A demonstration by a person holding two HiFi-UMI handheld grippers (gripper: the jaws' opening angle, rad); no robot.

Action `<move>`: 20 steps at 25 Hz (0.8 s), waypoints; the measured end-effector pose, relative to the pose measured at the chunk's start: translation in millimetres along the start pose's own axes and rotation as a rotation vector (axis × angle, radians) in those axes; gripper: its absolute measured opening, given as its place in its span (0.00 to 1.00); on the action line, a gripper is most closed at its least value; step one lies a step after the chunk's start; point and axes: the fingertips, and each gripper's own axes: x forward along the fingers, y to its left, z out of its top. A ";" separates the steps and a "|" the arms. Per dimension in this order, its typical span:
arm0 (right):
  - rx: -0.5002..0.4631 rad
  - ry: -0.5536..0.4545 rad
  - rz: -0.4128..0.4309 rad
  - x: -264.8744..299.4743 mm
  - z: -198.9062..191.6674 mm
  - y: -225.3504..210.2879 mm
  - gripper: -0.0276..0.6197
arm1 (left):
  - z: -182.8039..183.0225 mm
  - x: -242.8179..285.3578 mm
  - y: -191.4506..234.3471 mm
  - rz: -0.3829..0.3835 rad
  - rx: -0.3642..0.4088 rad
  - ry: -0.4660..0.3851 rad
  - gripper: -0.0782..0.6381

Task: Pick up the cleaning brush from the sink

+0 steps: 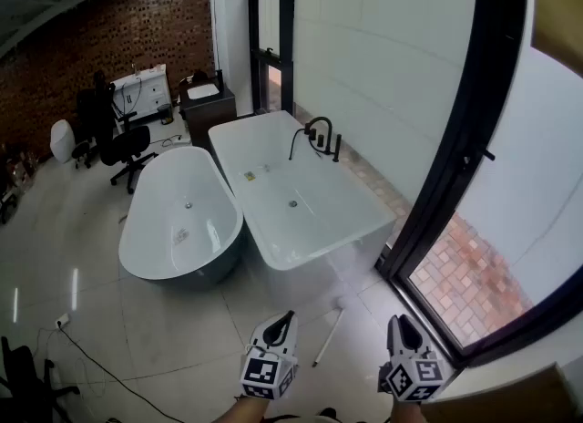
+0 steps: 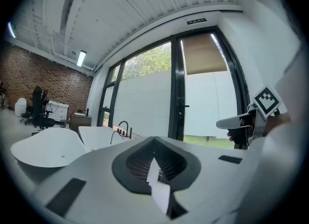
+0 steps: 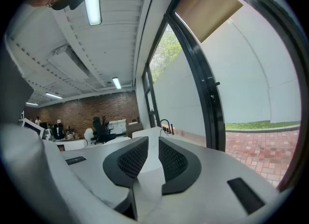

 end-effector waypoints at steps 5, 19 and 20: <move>-0.002 0.026 0.032 22.8 -9.0 -35.9 0.14 | -14.0 40.4 -40.9 -0.012 0.023 0.018 0.10; 0.004 0.172 -0.003 118.1 -81.4 -61.9 0.20 | -63.4 134.8 -7.3 -0.086 0.083 0.095 0.10; 0.004 0.185 -0.013 131.1 -87.5 -59.6 0.20 | -67.9 144.0 6.4 -0.090 0.074 0.099 0.10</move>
